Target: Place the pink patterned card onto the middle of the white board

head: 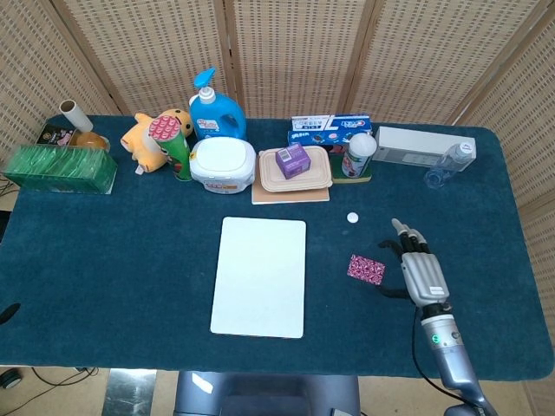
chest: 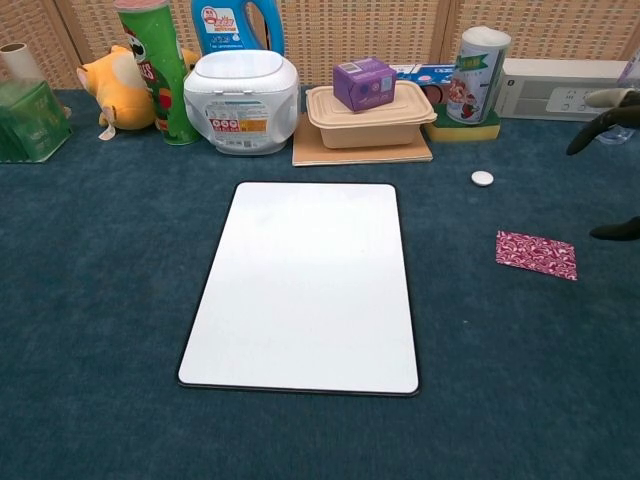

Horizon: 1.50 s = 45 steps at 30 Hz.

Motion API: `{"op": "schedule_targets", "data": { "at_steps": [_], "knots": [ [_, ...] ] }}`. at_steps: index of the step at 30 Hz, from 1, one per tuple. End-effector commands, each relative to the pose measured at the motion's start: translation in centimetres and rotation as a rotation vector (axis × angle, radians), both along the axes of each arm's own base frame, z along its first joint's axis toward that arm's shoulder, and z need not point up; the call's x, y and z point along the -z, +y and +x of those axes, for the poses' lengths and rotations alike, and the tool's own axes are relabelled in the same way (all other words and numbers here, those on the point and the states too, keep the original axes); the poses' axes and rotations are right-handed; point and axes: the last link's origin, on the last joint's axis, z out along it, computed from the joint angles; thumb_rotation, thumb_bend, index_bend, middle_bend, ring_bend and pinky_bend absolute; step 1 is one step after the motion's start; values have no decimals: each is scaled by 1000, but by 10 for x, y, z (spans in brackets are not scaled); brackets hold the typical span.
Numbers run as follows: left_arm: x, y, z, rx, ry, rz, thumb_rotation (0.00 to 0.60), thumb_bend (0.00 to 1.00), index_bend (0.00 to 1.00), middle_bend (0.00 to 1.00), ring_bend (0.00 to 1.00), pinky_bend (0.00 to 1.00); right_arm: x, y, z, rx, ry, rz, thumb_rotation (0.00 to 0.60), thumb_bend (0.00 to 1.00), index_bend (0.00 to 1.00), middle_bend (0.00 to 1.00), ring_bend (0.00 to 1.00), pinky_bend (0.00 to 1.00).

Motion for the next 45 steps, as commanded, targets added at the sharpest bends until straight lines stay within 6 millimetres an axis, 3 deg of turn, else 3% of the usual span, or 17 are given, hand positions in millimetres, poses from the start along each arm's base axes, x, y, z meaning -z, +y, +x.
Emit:
{"op": "schedule_targets", "data": {
  "at_steps": [1,8,23,45],
  "knots": [
    [-1,-1,-1,-4,-2,-1,600,93,0,0,0,0,14,-9,3,12,19,39,600,133,284,0,0,0],
    [-2,-3,-2,4,-12,2,600,94,0,0,0,0,41,-23,0,115,49,105,600,134,291,0,0,0],
    [-5,-3,-3,2,-17,10,600,94,0,0,0,0,64,-32,6,174,88,169,600,133,303,0,0,0],
    [-7,-4,-4,1,-29,18,600,94,0,0,0,0,73,-41,3,210,97,188,600,203,351,0,0,0]
  ]
}}
